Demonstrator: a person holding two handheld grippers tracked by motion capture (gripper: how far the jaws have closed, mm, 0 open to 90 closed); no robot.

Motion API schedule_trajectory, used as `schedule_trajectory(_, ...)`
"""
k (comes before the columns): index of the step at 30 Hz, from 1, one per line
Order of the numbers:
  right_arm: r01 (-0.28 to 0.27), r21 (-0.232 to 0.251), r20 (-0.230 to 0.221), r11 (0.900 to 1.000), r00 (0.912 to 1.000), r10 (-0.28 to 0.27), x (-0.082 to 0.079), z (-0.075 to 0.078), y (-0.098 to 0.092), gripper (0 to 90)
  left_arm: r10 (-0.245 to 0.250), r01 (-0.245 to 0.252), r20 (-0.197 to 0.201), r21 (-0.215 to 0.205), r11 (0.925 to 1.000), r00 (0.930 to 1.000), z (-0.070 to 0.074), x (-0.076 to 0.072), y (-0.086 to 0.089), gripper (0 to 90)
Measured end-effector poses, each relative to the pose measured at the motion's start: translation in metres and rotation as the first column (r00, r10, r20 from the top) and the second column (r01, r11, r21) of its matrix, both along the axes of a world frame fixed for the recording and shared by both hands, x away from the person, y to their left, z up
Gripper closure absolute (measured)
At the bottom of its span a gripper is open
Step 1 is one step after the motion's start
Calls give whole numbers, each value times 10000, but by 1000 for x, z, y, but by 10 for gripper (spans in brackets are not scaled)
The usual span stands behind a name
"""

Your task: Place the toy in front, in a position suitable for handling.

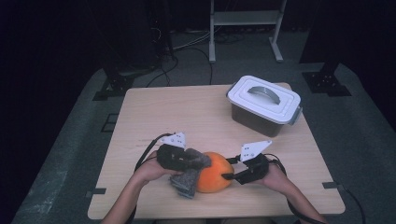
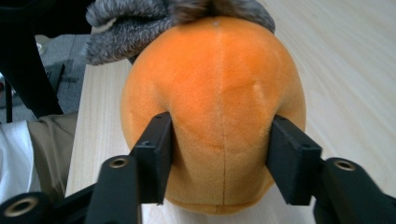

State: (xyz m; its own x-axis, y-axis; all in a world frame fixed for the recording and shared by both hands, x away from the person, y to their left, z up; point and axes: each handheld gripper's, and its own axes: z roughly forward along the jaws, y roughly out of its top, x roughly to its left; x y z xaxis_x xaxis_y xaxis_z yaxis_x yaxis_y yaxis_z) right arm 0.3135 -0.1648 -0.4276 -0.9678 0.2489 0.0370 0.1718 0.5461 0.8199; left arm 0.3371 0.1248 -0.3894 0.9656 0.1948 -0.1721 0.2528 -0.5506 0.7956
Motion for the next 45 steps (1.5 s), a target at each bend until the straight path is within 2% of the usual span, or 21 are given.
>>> schedule_trajectory(2, -158, -104, 273, 9998, 9995, 160, -1, 3, 5, 464, -65, 66, 183, -46, 10000, 9998, 7, 1, -6, 734)
schedule_trajectory(4, -287, -247, 469, 9993, 9985, 298, -3, 4, 10, 470, -52, 54, 203, -132, 9999, 9998, 11, 1, -10, 734)
schedule_trajectory(8, -372, -313, 719, 9988, 9966, 394, -4, 3, 11, 491, -44, 43, 266, 29, 10000, 9996, 10, 4, -10, 734)
schedule_trajectory(13, -299, -238, 594, 9993, 9977, 313, -2, 0, 5, 497, 323, -325, 70, 215, 9992, 9995, -1, 6, 5, 733)
schedule_trajectory(19, -358, -297, 683, 9989, 9970, 377, -1, 1, 5, 497, 844, -838, -228, 286, 9961, 9962, -16, 7, 27, 731)
schedule_trajectory(24, -327, -316, 637, 9990, 9974, 346, -1, 1, 4, 497, 1001, -990, -420, 276, 9947, 9941, -22, 6, 34, 731)
schedule_trajectory(31, -327, -417, 656, 9986, 9972, 354, 1, 0, 0, 497, 1205, -1188, -423, 389, 9922, 9918, -25, 8, 40, 731)
schedule_trajectory(34, -256, -403, 613, 9989, 9977, 280, 2, -1, -4, 497, 1169, -1159, -429, 236, 9930, 9922, -22, 9, 38, 731)
schedule_trajectory(38, -209, -443, 507, 9988, 9984, 231, 4, -2, -9, 493, 722, -728, -308, -191, 9972, 9969, -14, 7, 24, 731)
schedule_trajectory(39, -187, -452, 395, 9988, 9990, 205, 6, -3, -10, 478, 633, -638, -252, -221, 9977, 9977, -12, 7, 18, 731)
schedule_trajectory(41, -40, -465, 4, 9989, 10000, 40, 9, -4, -13, 399, 523, -523, -111, 44, 9986, 9986, -11, 6, 10, 731)
schedule_trajectory(43, 115, -276, -228, 9996, 9997, -121, 9, -2, -17, 347, 521, -521, -166, -13, 9986, 9985, -12, 7, 5, 731)
schedule_trajectory(45, 195, 234, -306, 9995, 9994, -187, 7, 3, -20, 306, 393, -395, -190, -143, 9991, 9990, -11, 7, 2, 731)
